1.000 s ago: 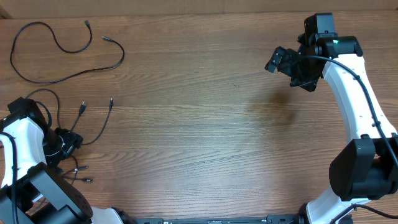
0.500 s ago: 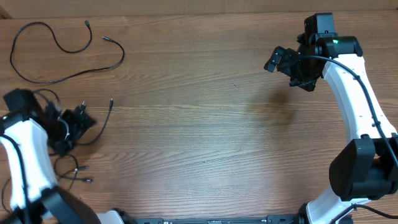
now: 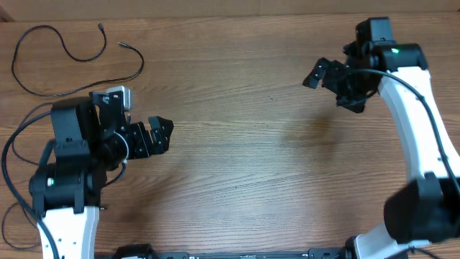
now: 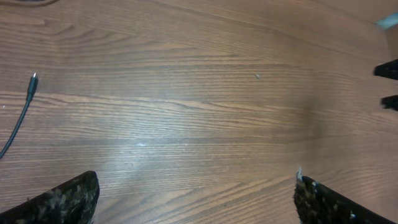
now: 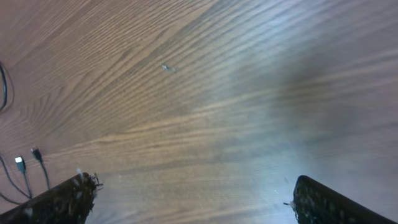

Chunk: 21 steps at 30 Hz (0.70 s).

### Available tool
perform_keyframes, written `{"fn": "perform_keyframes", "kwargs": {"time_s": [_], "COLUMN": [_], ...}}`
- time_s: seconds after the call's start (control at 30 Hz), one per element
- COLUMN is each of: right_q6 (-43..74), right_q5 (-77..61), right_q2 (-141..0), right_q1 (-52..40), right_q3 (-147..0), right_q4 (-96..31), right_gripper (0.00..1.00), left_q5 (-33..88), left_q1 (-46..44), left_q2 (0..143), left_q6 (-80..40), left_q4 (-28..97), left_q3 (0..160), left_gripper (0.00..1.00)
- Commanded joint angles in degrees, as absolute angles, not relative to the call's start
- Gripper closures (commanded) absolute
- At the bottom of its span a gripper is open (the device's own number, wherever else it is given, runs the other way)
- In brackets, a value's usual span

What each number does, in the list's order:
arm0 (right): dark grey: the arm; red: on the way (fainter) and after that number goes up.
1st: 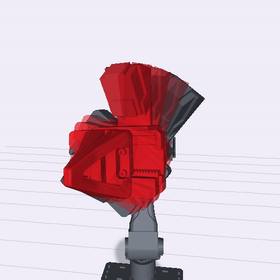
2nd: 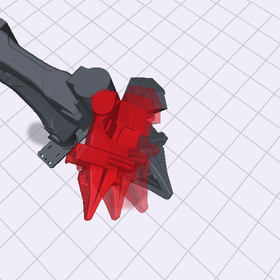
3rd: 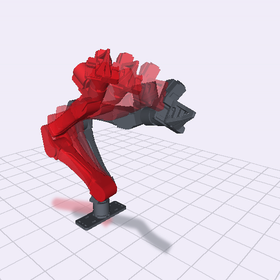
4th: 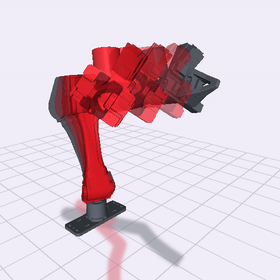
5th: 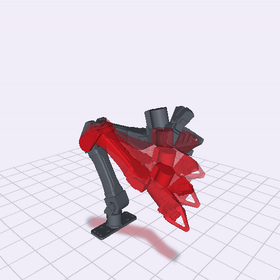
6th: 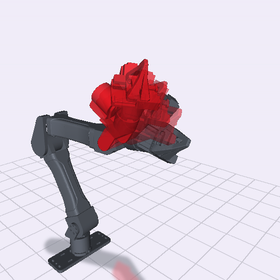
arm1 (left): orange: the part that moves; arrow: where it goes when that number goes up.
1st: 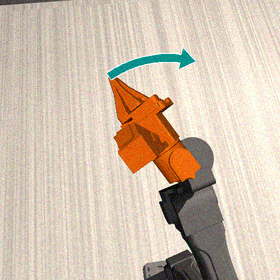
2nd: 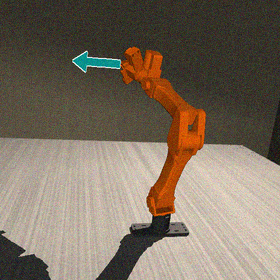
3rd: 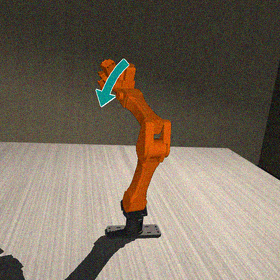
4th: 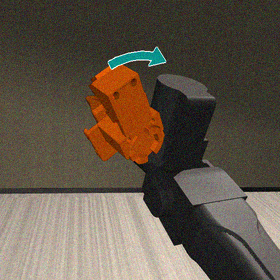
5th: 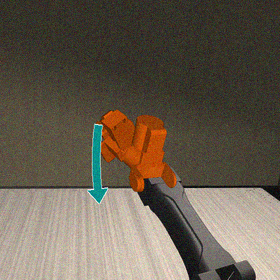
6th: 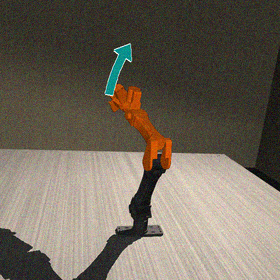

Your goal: Untangle cables

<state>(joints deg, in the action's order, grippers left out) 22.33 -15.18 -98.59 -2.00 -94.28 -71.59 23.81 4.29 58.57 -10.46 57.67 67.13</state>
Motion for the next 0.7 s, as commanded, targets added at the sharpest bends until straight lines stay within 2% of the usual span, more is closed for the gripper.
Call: {"fn": "perform_keyframes", "kwargs": {"time_s": [0.0, 0.43, 0.67], "right_q6": [22.5, 22.5, 22.5], "right_q5": [-9.13, -4.49, 0.27], "right_q2": [-91.05, -61.95, -46.72], "right_q1": [-2.98, -7.84, -7.81], "right_q3": [-94.17, -93.73, -88.31], "right_q4": [-73.58, -80.49, -80.53], "right_gripper": [0.01, 0.0, 0.0], "left_q5": [23.55, 23.53, 23.55], "left_q1": [3.81, 3.81, 3.81], "left_q2": [57.45, 62.04, 65.43], "left_q6": [-9.41, -9.41, -9.41], "left_q4": [58.83, 59.96, 59.96], "left_q3": [68.1, 68.1, 68.1], "left_gripper": [0.0, 0.0, 0.0]}}
